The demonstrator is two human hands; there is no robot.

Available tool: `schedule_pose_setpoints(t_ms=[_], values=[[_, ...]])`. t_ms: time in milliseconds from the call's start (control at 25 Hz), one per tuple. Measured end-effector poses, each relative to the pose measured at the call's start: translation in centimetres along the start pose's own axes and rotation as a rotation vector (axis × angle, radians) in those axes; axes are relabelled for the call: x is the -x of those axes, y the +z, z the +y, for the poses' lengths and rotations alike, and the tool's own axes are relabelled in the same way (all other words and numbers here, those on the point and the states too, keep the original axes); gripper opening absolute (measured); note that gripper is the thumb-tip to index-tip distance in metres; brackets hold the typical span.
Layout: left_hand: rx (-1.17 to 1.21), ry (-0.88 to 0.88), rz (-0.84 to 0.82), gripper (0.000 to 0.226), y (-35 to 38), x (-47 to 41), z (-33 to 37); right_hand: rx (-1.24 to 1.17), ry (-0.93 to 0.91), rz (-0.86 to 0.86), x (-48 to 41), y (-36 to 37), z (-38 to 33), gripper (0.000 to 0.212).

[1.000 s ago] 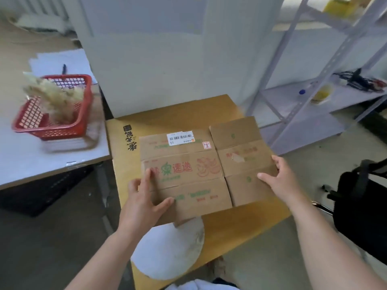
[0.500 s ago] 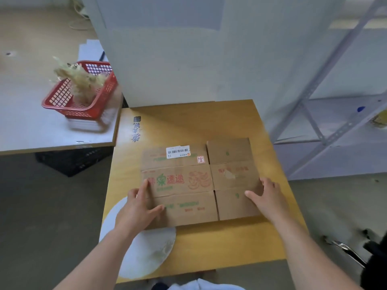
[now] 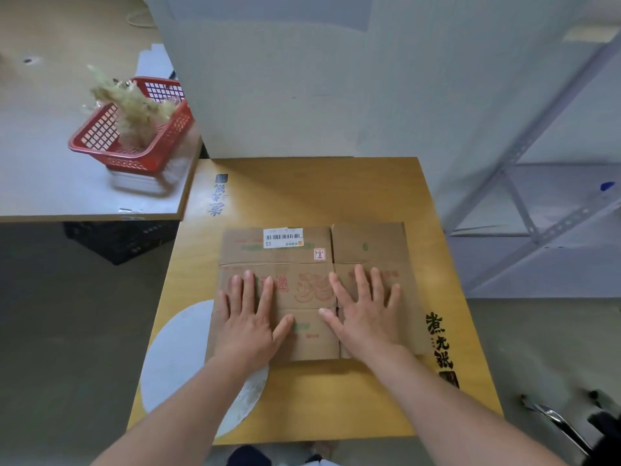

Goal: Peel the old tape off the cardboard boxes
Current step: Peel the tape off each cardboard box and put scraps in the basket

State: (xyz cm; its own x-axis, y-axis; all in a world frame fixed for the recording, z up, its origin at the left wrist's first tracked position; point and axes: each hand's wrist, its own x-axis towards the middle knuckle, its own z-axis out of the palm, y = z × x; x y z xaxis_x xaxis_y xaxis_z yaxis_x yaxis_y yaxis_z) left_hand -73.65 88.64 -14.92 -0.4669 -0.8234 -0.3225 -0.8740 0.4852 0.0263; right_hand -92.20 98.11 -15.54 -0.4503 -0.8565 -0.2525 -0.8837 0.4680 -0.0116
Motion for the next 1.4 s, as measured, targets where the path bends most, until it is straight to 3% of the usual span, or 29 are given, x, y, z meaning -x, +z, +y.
schedule_pose_setpoints(t_ms=[360,560,680,880,1040,1400], values=[[0.017,0.018,-0.084,0.082,0.2,-0.7,-0.2,0.04,-0.014,-0.078,-0.1,-1.3,-0.3,0.072],[0.068,0.072,-0.144,0.081,-3.9,-1.4,-1.3,-0.006,-0.06,-0.077,-1.3,-4.3,-1.5,0.066],[0.067,0.107,-0.046,0.066,-6.3,-0.7,-2.0,0.01,-0.112,0.014,-1.1,-5.8,-2.9,0.063],[0.138,0.114,0.215,0.064,-8.0,1.1,-1.9,-0.076,-0.192,0.179,-0.1,-8.1,-7.0,0.057],[0.187,0.106,0.381,0.057,-8.7,3.0,-5.7,-0.113,-0.252,0.234,1.3,-9.6,-11.8,0.05],[0.205,0.034,0.475,0.062,-9.9,5.9,-19.8,-0.138,-0.398,0.37,3.0,-12.3,-25.8,0.028]])
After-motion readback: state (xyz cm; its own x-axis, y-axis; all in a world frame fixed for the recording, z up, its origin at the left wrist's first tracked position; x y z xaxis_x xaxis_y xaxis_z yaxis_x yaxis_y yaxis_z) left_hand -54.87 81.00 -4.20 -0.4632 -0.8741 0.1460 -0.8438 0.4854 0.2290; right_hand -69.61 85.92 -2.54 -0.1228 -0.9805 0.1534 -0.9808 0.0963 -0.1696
